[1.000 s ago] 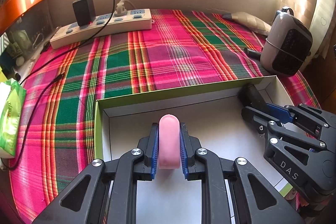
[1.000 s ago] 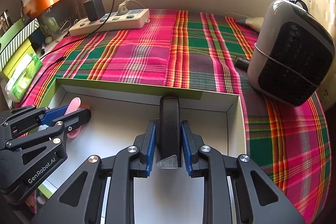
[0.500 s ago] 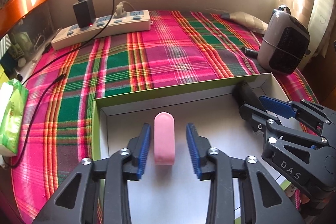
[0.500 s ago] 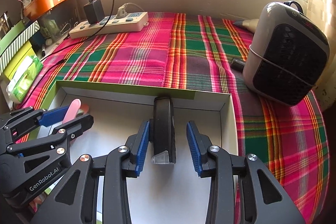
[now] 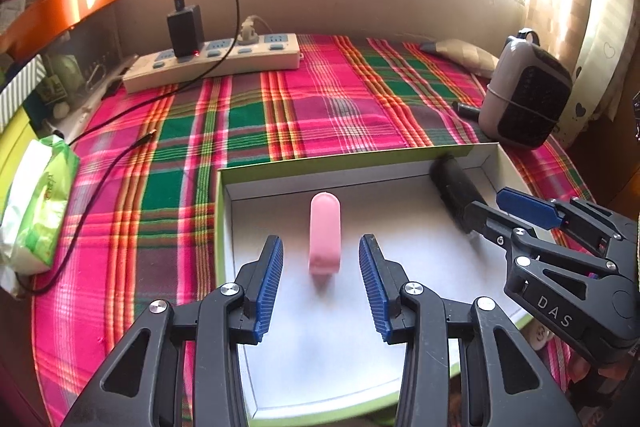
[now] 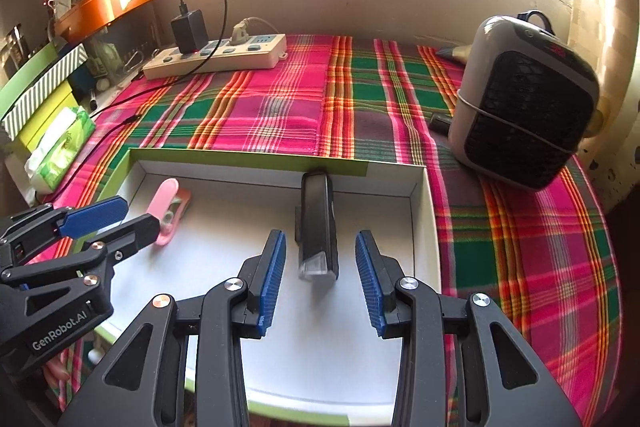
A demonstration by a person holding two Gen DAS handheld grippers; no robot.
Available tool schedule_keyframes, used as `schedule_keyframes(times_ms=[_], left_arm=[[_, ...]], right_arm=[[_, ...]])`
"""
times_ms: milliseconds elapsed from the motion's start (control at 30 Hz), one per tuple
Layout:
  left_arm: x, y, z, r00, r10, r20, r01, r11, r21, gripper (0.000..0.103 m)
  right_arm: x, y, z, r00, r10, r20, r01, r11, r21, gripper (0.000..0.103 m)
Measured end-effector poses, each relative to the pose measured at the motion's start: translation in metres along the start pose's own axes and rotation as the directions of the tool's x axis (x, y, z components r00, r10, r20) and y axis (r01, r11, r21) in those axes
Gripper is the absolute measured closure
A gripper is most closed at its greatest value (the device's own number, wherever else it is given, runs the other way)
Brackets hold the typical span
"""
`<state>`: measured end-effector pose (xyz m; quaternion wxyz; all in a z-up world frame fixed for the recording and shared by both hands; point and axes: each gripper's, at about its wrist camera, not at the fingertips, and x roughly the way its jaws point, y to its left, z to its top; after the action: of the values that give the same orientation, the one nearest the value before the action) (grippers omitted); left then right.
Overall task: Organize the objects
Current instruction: 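Open the left tool on the pink clip while the right tool releases the flashlight, then lift both tools out of the box and back toward the items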
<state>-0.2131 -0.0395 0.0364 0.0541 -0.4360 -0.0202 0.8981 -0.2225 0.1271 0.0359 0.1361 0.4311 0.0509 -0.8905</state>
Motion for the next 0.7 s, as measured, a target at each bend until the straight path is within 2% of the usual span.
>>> schedule_keyframes(times_ms=[700], left_arm=[[-0.053, 0.007, -0.04, 0.997, 0.004, 0.071, -0.001, 0.999, -0.035, 0.065]], right_arm=[[-0.057, -0.007, -0.042, 0.997, -0.003, 0.076, 0.0, 0.999, 0.037, 0.065]])
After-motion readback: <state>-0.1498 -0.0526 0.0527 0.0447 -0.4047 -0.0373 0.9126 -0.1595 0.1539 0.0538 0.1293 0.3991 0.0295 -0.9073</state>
